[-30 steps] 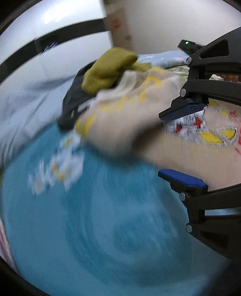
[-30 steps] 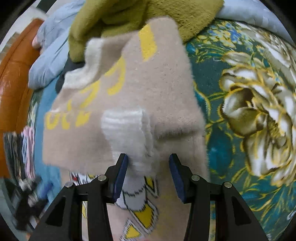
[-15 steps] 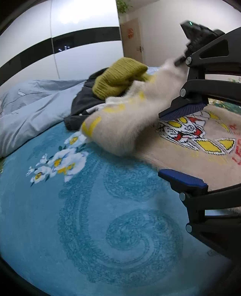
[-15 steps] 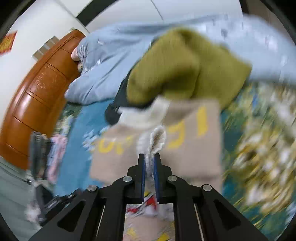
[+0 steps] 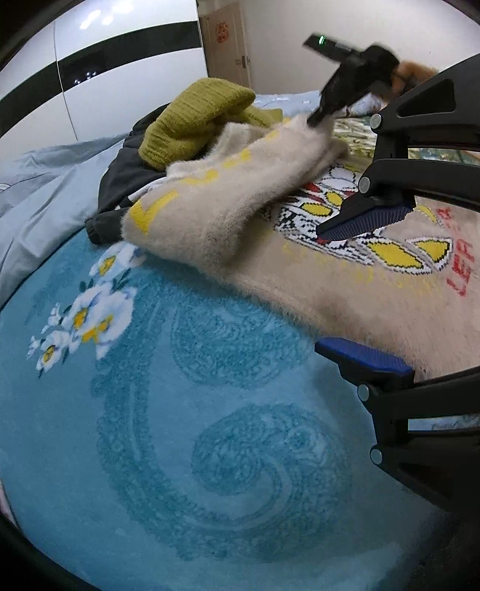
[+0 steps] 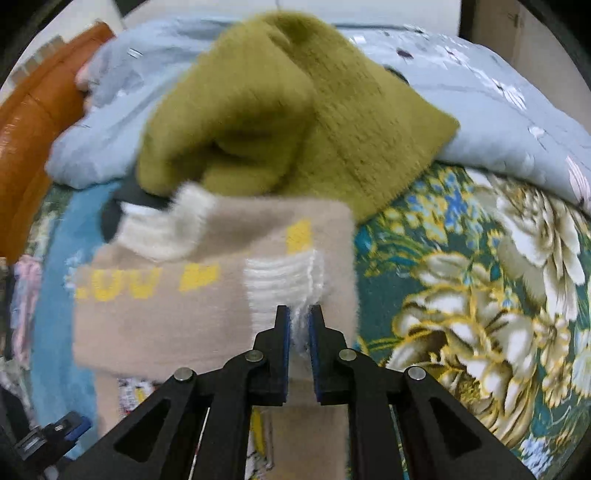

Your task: Fold clothes

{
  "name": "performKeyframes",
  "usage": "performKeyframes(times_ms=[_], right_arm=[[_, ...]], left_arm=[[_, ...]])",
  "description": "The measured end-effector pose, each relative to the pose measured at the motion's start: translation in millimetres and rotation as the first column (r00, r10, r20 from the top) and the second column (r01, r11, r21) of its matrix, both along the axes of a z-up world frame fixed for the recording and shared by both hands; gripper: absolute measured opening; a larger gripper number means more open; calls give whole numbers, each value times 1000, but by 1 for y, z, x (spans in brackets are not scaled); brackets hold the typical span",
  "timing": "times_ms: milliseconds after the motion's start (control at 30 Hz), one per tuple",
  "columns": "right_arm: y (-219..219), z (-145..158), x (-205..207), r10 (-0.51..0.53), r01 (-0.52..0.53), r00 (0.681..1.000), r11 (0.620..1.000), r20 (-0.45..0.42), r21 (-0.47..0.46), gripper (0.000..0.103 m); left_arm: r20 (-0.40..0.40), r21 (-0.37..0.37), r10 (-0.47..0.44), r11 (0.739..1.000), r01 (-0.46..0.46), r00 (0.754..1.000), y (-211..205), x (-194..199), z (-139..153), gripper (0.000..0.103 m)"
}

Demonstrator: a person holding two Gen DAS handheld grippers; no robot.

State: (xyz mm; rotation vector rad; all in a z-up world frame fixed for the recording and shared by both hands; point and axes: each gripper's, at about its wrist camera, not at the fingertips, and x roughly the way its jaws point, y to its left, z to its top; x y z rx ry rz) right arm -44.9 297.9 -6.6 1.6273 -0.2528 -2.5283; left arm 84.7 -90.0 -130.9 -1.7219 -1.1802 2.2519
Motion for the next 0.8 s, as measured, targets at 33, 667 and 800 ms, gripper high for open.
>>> performKeyframes(times_ms=[33, 667, 800], right_arm=[[2, 4, 8, 19, -19, 1000, 1000, -9, -14, 26], [61, -100, 142, 51, 158, 908, 878, 415, -452, 36], [49, -103, 158, 128, 131, 887, 851, 444, -508, 37]], left_arm=[[1, -6, 0, 1000, 0, 1000, 0, 0, 0, 59], [176, 66, -93, 994, 82, 980, 11, 3, -28, 57], [200, 109, -118, 989, 98, 973, 13, 9, -28, 53]])
